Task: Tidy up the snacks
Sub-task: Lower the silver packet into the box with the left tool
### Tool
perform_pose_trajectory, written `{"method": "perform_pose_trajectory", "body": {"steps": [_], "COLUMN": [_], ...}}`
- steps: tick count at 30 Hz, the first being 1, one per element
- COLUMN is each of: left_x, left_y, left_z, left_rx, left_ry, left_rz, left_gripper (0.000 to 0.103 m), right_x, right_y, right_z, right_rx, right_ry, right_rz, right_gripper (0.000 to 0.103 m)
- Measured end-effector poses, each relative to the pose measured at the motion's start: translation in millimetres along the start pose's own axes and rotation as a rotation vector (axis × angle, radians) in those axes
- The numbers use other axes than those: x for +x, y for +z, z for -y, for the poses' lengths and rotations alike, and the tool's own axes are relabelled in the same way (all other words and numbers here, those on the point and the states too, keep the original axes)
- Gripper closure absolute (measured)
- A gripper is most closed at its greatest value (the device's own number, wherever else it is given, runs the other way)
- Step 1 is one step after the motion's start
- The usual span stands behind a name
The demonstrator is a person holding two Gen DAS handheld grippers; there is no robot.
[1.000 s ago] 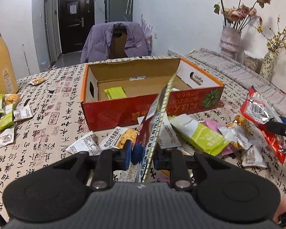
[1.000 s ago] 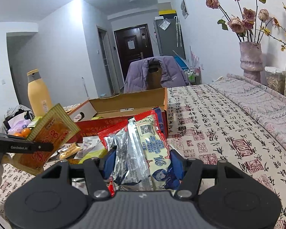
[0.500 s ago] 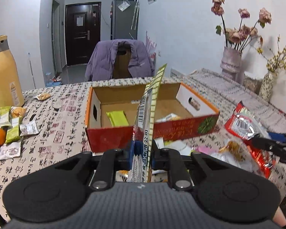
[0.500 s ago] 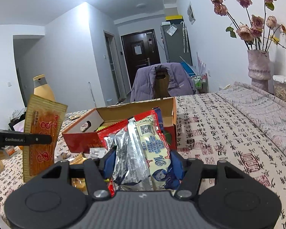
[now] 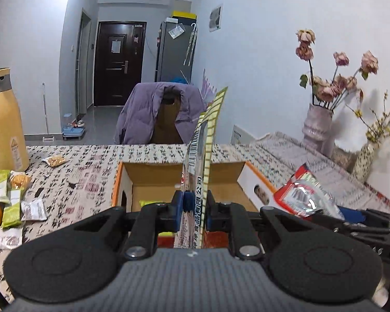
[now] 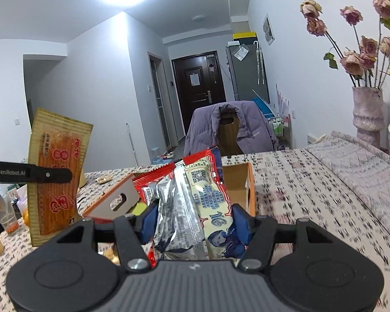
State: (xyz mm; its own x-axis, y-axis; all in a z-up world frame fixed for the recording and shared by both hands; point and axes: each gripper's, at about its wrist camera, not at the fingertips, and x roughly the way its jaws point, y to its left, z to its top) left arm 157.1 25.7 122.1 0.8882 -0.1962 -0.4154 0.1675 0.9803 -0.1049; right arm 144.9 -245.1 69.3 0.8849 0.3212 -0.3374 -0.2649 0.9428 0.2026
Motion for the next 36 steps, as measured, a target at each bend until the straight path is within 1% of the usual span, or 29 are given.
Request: {"method": "perform_pose_trajectory", "body": {"steps": [6, 12, 15, 17, 22, 26, 29, 34, 36], "left_x": [31.0, 75.1, 97.6, 113.2, 142.9, 160.1, 171.1, 184.8, 187.8], "left_y": [17.9, 33.1, 34.3, 31.9, 17.0, 3.2, -4.3, -15.8, -19.0], "left_z": [-2.9, -16.1, -21.3, -23.7, -28.7, -37.6, -39.9, -41.9, -41.9], "left_rx": [-0.025, -0.095, -0.12, -0.134, -0.148, -0.172, -0.165, -0.161, -0.159], "left_ry": [0.002, 0.008, 0.01, 0.014, 0.065, 0.069, 0.061, 0.067, 0.074], "left_rz": [-0.007, -0.03, -0.049, -0.07, -0.105, -0.122, -0.152, -0.201, -0.212], "left_gripper": [0.087, 0.087, 0.087, 0.087, 0.087, 0.087, 0.087, 0.087, 0.087], "right_x": [35.5, 77.0, 97.5, 112.2, 136.4, 146.8, 153.4, 163.0, 165.3], "right_y": [19.2, 37.2, 41.2, 42.2, 33.8, 24.9, 19.9, 12.6, 11.7], "right_z": [-2.2, -2.7, -1.3, 0.7, 3.6, 6.5, 10.0, 14.0, 14.4], "right_rx": [-0.008, -0.016, -0.012, 0.0, -0.004, -0.018, -0.016, -0.016, -0.016], "right_ry": [-0.003, -0.013, -0.022, -0.031, -0.069, -0.077, -0.079, -0.078, -0.079], "right_rz": [-0.008, -0.023, -0.038, -0.052, -0.057, -0.076, -0.1, -0.142, -0.15], "right_gripper": [0.044, 0.044, 0.044, 0.044, 0.044, 0.044, 0.044, 0.043, 0.041]}}
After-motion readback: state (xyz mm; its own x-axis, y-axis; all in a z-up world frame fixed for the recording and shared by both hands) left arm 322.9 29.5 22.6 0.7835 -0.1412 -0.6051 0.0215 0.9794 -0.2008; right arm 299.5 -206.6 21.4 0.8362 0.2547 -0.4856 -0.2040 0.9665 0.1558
